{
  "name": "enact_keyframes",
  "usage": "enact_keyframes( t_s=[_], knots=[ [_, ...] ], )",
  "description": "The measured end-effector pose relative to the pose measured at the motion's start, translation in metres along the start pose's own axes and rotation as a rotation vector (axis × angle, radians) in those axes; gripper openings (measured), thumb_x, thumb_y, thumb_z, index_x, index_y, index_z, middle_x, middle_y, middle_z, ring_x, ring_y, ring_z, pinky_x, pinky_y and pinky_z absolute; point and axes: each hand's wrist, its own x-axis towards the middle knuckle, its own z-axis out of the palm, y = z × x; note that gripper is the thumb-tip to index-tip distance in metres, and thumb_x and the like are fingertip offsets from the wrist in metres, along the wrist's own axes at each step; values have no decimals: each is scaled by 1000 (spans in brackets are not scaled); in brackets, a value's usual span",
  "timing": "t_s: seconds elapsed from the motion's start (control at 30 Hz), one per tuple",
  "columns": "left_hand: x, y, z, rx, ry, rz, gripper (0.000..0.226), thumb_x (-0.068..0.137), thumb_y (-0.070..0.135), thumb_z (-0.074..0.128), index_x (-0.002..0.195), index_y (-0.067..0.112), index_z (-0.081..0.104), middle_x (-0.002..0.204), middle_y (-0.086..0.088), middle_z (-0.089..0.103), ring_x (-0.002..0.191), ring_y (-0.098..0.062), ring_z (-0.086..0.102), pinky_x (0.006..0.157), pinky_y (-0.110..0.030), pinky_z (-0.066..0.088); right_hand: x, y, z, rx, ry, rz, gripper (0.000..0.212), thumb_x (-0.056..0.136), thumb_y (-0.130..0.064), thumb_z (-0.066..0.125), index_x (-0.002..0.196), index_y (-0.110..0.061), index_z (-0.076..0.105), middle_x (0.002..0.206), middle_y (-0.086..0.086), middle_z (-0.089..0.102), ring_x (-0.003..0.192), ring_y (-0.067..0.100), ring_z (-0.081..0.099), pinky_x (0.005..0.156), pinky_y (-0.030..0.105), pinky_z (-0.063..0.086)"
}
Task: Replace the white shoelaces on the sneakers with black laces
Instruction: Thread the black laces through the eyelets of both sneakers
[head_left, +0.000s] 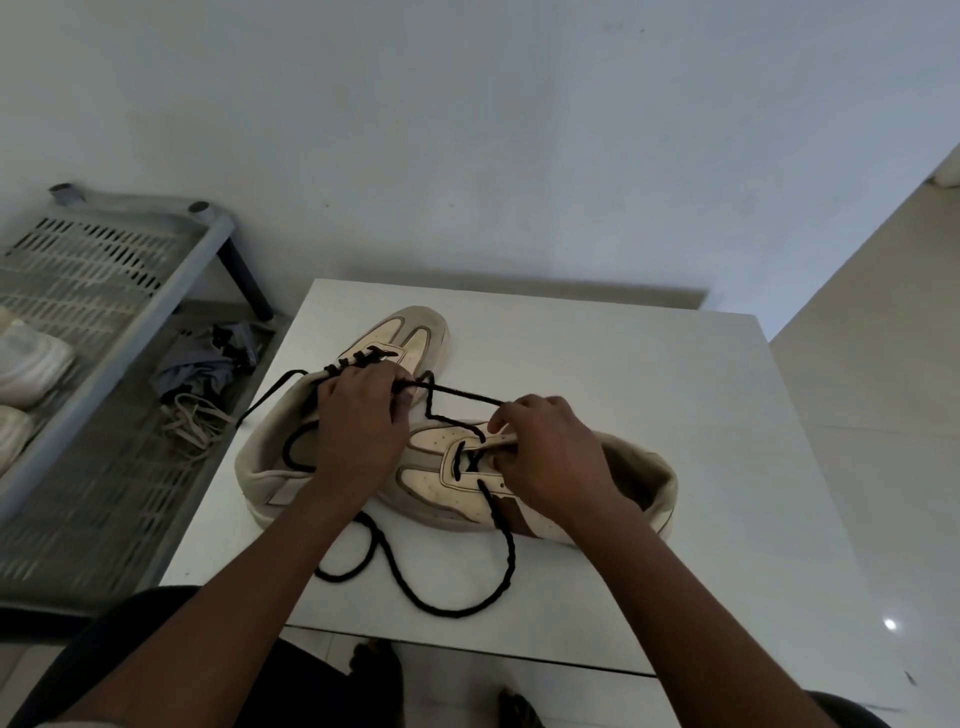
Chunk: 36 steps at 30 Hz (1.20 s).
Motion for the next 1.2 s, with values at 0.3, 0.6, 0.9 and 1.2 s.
enact_keyframes(
  t_s=[0.3, 0.6, 0.9, 1.2],
  knots=[
    [-4, -15, -2, 185, -29, 24, 50, 58, -3, 76, 103, 14, 61, 106, -6, 64, 106, -30, 56, 93, -44, 35, -2, 9, -1, 19, 124, 232, 34, 86, -5, 48, 100, -30, 66, 89, -2, 68, 82, 20, 59, 63, 29, 41],
    [-5, -21, -13, 152, -34, -25, 54, 60, 10, 82, 110, 17, 62, 111, -1, 65, 113, -29, 52, 91, -44, 35, -16, 32, -17, 162, 235, 371, 40, 76, 0, 47, 88, -32, 66, 77, -8, 67, 74, 15, 61, 60, 28, 49],
    [-6, -23, -13, 121, 3, -23, 42, 63, 13, 81, 101, 18, 65, 105, 0, 67, 108, -29, 54, 87, -44, 36, -31, 40, -13, 128, 269, 544, 41, 71, 1, 48, 93, -29, 65, 82, -3, 66, 75, 19, 57, 55, 25, 34],
    [-8, -15, -5, 166, 91, 84, 9, 80, 17, 66, 87, 18, 72, 97, 4, 73, 107, -27, 56, 91, -40, 25, -28, 39, -31, 187, 46, 388, 20, 83, -33, 65, 103, -32, 66, 100, -13, 66, 93, 11, 61, 75, 29, 50]
  ],
)
